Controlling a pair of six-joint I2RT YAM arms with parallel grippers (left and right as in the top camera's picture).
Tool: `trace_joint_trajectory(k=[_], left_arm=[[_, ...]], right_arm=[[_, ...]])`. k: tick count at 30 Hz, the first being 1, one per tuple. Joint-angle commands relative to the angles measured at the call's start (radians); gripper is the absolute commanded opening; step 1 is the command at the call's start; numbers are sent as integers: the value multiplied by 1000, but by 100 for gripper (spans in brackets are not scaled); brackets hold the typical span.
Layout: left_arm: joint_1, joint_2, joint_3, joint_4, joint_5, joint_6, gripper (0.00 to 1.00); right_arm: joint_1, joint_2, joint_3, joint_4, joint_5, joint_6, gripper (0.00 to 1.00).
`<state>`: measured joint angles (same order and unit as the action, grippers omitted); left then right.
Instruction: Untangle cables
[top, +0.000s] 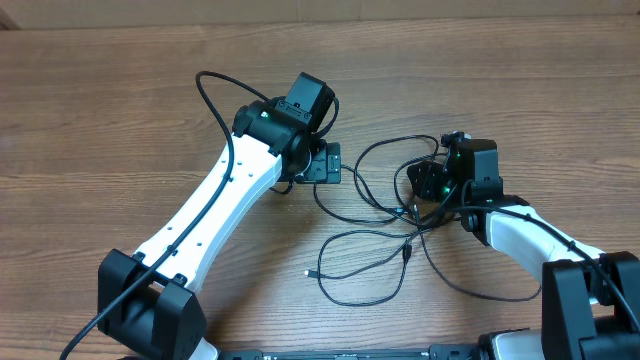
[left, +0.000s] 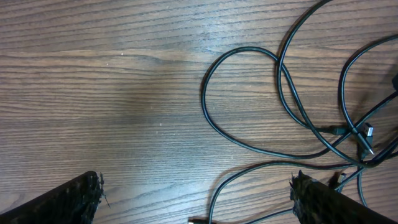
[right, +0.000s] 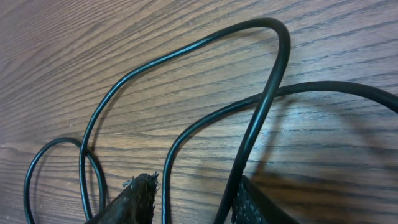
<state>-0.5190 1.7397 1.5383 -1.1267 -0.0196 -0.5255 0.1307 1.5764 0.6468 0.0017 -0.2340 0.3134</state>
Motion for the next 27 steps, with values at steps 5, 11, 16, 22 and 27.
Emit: trace_joint_trajectory(k=[5, 11, 16, 22, 27], left_arm=[[3, 7, 13, 2, -10, -21, 100], [3, 7, 13, 2, -10, -21, 99], [3, 7, 13, 2, -10, -21, 100], [3, 7, 13, 2, -10, -21, 100], [3, 7, 13, 2, -10, -21, 100]], right_arm=[[-1, 35, 14, 3, 41, 0, 42], [-1, 90, 14, 6, 38, 27, 31], [-1, 90, 14, 8, 31, 31, 23], [-1, 88, 15, 4, -3, 30, 6], [-1, 64, 17, -6, -60, 30, 4]])
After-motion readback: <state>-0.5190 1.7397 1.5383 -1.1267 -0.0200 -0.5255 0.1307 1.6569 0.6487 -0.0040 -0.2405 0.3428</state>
